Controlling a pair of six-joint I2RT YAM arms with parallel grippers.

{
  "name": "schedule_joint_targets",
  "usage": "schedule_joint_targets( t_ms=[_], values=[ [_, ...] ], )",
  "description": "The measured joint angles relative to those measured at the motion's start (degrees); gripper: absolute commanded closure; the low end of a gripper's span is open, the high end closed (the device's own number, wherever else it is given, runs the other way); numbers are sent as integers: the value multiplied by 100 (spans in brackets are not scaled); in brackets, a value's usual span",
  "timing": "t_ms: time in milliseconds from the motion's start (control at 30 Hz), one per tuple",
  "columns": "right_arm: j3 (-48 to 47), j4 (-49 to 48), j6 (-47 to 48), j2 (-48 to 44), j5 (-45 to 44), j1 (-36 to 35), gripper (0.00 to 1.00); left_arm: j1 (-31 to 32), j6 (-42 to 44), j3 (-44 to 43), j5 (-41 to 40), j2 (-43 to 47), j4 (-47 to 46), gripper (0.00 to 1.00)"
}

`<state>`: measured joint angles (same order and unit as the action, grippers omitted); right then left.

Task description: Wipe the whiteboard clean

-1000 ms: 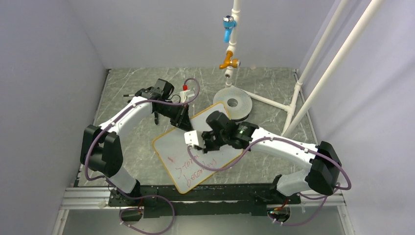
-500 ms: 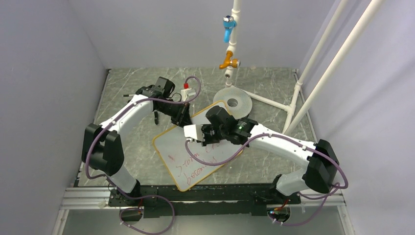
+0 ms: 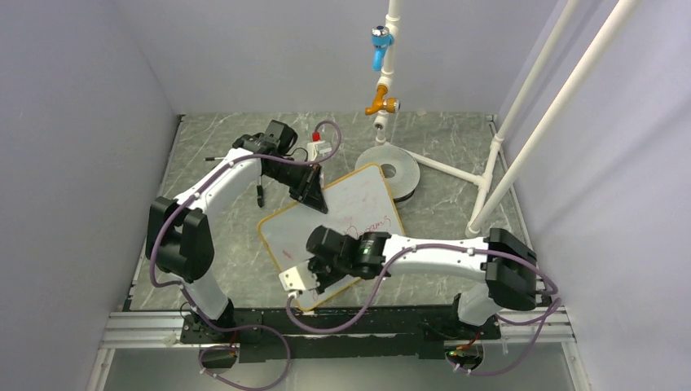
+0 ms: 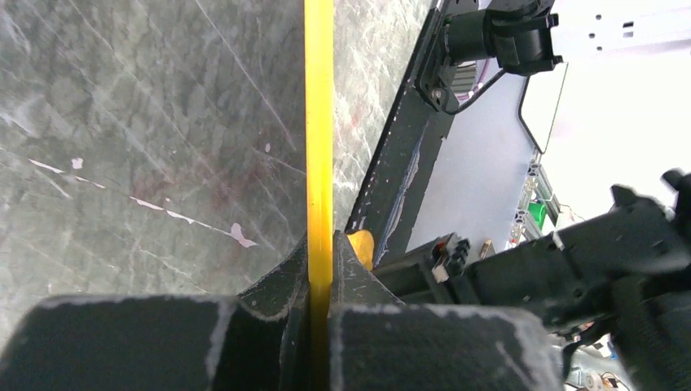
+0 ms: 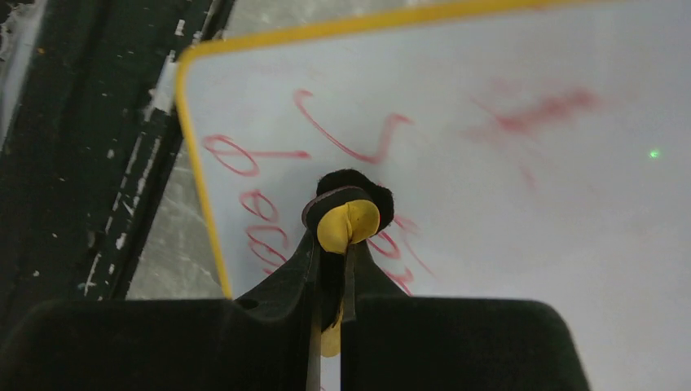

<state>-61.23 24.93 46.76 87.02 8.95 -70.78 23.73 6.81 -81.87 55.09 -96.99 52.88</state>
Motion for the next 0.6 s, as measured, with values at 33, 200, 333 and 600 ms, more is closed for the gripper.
schedule_joint_targets(
  t_ms=[33, 200, 333, 600],
  values=[
    [0, 2, 9, 98, -61, -136, 100, 0, 11, -63, 0, -33, 20, 100],
    [-28, -4, 26, 424, -472, -533, 100, -2, 114, -282, -11, -144, 127, 100],
    [-376, 20, -15, 492, -857, -389, 100, -2, 175, -343, -74, -214, 177, 100],
    [-1019, -299, -68, 525, -1340, -98, 100, -2, 175, -505, -98, -426, 295, 100]
  ],
)
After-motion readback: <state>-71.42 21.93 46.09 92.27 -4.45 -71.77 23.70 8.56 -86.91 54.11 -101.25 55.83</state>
